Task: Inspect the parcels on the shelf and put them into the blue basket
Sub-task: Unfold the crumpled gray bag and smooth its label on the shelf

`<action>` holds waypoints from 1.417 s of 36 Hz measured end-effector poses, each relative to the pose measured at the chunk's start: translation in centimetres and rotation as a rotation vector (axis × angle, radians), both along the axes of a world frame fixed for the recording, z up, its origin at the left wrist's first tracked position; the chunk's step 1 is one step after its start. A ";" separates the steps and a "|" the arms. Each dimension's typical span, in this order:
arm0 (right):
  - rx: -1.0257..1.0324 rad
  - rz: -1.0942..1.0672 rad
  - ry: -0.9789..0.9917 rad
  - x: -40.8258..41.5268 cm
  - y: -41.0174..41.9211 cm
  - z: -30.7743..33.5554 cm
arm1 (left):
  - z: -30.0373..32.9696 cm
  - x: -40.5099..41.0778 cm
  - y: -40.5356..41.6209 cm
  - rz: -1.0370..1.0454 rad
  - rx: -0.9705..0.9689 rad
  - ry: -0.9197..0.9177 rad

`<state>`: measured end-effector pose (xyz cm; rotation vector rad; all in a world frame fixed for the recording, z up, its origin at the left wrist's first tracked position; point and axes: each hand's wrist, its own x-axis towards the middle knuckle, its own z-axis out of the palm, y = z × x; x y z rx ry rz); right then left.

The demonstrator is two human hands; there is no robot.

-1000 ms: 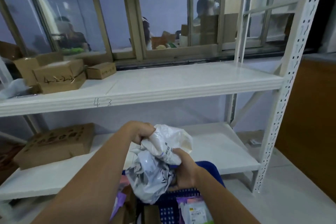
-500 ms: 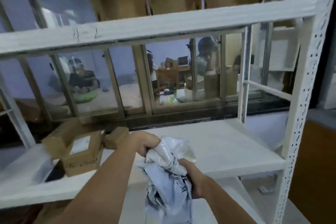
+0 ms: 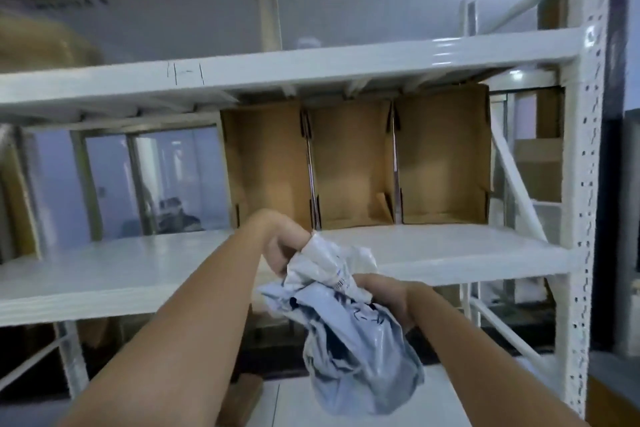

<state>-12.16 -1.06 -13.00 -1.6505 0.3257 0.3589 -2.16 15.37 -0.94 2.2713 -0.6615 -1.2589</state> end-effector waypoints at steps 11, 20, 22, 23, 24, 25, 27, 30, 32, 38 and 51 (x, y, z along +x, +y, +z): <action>0.103 -0.132 -0.276 2.2 -3.6 10.1 | 5.3 6.6 -2.1 0.325 -0.614 -0.071; -0.106 -0.263 -0.133 6.5 -7.4 6.6 | 0.3 11.4 -5.5 0.447 -0.752 -0.117; -0.219 -0.386 -0.130 7.0 -8.1 6.6 | -0.1 13.3 -6.4 0.548 -0.783 -0.181; -0.253 -0.447 -0.128 7.2 -8.5 6.7 | 0.0 13.4 -6.5 0.581 -0.807 -0.219; -0.263 -0.497 -0.133 7.3 -8.7 6.7 | 0.1 14.1 -6.6 0.614 -0.836 -0.251; -0.235 -0.543 -0.135 7.4 -9.3 6.6 | 0.4 13.5 -6.7 0.637 -0.859 -0.259; -0.156 -0.628 -0.168 7.4 -10.0 6.5 | 0.6 12.8 -6.4 0.668 -0.922 -0.196; -0.029 -0.775 -0.248 8.1 -11.6 6.2 | 0.1 13.2 -6.3 0.654 -0.955 -0.104; -0.024 -0.820 -0.271 8.9 -12.8 5.7 | -1.2 14.0 -6.4 0.653 -0.919 -0.101; -0.658 -0.967 -0.253 8.0 -12.8 6.0 | -4.6 15.1 -7.3 0.701 -0.878 -0.145; -0.921 -0.634 -0.634 11.1 -8.7 10.5 | -1.6 13.8 -9.8 0.502 -0.823 -0.166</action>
